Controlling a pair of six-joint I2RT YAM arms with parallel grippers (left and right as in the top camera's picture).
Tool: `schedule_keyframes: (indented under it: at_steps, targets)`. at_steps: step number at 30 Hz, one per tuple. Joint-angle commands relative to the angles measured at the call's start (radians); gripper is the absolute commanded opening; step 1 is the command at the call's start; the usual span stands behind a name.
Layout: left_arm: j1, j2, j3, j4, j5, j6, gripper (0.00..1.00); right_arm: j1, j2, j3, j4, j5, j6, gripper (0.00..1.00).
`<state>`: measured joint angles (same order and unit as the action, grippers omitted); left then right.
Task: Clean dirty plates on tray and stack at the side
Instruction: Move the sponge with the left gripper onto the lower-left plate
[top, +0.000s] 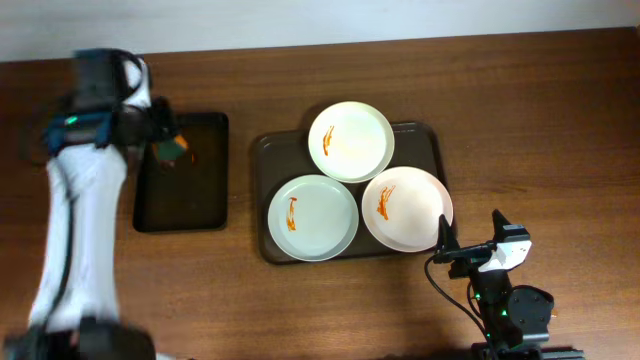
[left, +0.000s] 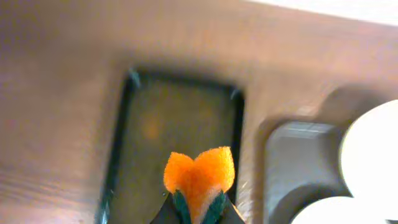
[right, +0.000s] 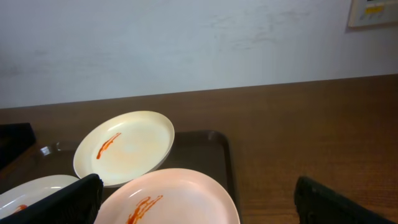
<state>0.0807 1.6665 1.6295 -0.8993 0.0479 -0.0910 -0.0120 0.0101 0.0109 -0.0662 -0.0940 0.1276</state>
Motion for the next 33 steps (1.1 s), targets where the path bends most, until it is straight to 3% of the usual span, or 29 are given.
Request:
schedule_keyframes:
  at_steps: [1,4,6,10,15,16,23,24,27,31,33]
  targets:
    - [0.000,-0.250,0.049,0.028,0.050,-0.054,0.00,0.005,-0.006,-0.005,-0.005,0.001,0.000,0.98]
    - [-0.014,-0.264,0.039,0.011,0.264,-0.053,0.00,0.005,-0.006,-0.005,-0.005,0.001,0.000,0.98]
    - [-0.074,-0.211,0.020,-0.050,0.316,-0.053,0.00,0.005,-0.006,-0.005,-0.005,0.002,0.000,0.98]
    - [-0.225,-0.103,-0.013,-0.083,0.316,-0.050,0.00,0.005,-0.006,-0.005,-0.005,0.001,0.000,0.98]
    - [-0.461,0.157,-0.016,-0.129,0.315,-0.058,0.00,0.005,-0.006,-0.005,-0.005,-0.006,0.001,0.98]
    - [-0.518,0.257,-0.016,-0.127,0.311,-0.058,0.00,0.005,-0.006,-0.005,-0.005,-0.010,0.065,0.98]
    - [-0.575,0.460,-0.017,-0.145,0.209,-0.174,0.02,0.005,-0.006,-0.005,-0.004,-0.010,0.098,0.98]
    - [-0.575,0.462,-0.017,-0.142,0.209,-0.174,0.45,0.005,-0.006,-0.005,-0.002,-0.010,0.098,0.98]
    - [-0.575,0.456,0.043,-0.166,0.210,-0.170,0.51,0.005,-0.006,-0.005,0.002,-0.010,0.098,0.98]
    - [-0.575,0.454,0.268,-0.349,0.108,-0.155,0.72,0.005,-0.006,-0.005,0.003,-0.010,0.098,0.98]
    - [-0.568,0.454,0.379,-0.443,0.047,-0.155,0.73,0.005,-0.006,-0.005,0.003,-0.010,0.098,0.98]
